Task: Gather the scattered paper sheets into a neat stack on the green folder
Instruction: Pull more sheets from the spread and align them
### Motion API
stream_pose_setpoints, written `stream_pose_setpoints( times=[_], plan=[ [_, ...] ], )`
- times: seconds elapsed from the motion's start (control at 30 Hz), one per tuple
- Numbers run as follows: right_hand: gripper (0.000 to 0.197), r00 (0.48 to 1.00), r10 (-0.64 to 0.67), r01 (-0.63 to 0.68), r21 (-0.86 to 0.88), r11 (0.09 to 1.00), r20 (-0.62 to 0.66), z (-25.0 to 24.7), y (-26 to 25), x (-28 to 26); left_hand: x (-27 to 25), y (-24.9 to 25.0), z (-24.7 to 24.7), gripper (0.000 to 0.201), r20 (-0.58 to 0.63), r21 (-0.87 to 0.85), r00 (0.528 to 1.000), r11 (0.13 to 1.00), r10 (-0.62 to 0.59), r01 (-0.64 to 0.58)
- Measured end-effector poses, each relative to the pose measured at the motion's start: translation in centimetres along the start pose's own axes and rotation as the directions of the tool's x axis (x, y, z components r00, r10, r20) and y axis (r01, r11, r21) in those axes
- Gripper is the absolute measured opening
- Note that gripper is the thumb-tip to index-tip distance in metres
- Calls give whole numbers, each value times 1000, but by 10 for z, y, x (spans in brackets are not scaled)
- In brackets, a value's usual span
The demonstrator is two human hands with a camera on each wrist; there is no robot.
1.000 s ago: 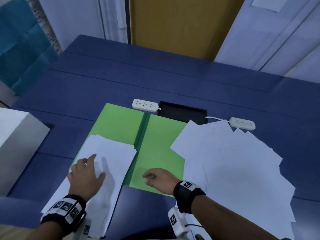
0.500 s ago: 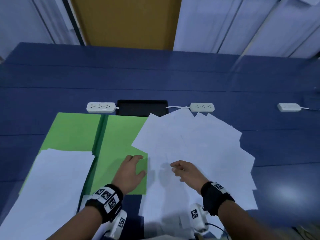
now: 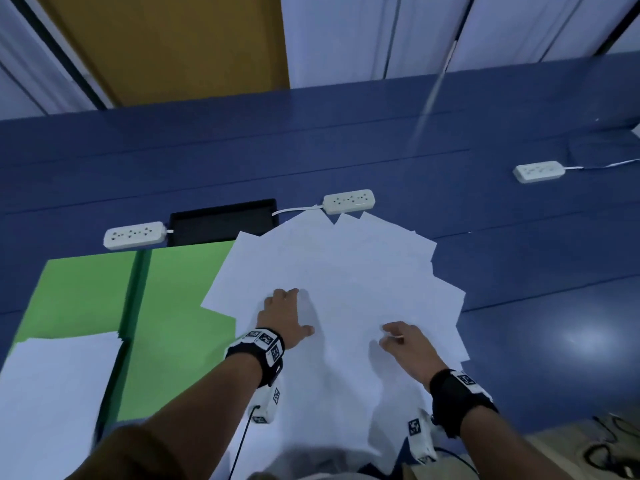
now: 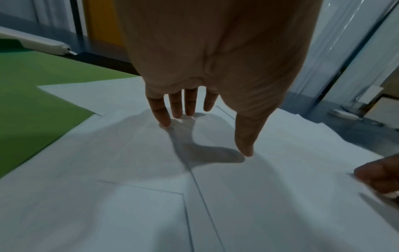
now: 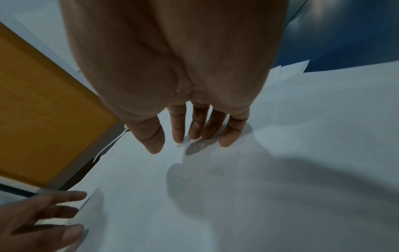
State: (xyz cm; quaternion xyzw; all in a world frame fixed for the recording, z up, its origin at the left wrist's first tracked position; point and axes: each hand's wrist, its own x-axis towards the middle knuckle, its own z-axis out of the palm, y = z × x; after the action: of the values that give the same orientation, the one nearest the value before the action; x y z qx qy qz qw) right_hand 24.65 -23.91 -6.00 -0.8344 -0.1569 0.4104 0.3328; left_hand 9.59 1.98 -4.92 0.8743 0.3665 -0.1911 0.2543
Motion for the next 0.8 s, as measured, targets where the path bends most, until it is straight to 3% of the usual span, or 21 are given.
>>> stream_pose_setpoints(
  times=[0.23,0.37,0.43,0.5,0.6,0.73,0.8],
  plan=[
    [47,998,1,-1,-4,1000,64,-4,5,5,8,18,10,85,-42,224,993,968,-106,113],
    [55,998,8,-9,11,1000,70,-3,7,6,-7,23,16,51,-107,301,992,953,61,-26],
    [57,998,9,-12,38,999,69,-3,7,8,-18,24,17,39,-139,198,979,973,148,-119],
    [57,997,7,-11,63,998,71,-3,6,9,-29,25,13,27,-113,-11,964,970,240,-243],
    [46,998,-9,1,138,990,60,-6,6,9,-48,25,-4,17,-49,-272,922,883,384,-383],
    [13,996,-44,21,273,962,80,-17,1,-2,-63,31,-28,19,-32,-419,904,815,426,-399],
    [19,991,-46,7,292,956,125,-23,-5,-9,-62,33,-37,7,-46,-527,916,769,399,-362]
  ],
)
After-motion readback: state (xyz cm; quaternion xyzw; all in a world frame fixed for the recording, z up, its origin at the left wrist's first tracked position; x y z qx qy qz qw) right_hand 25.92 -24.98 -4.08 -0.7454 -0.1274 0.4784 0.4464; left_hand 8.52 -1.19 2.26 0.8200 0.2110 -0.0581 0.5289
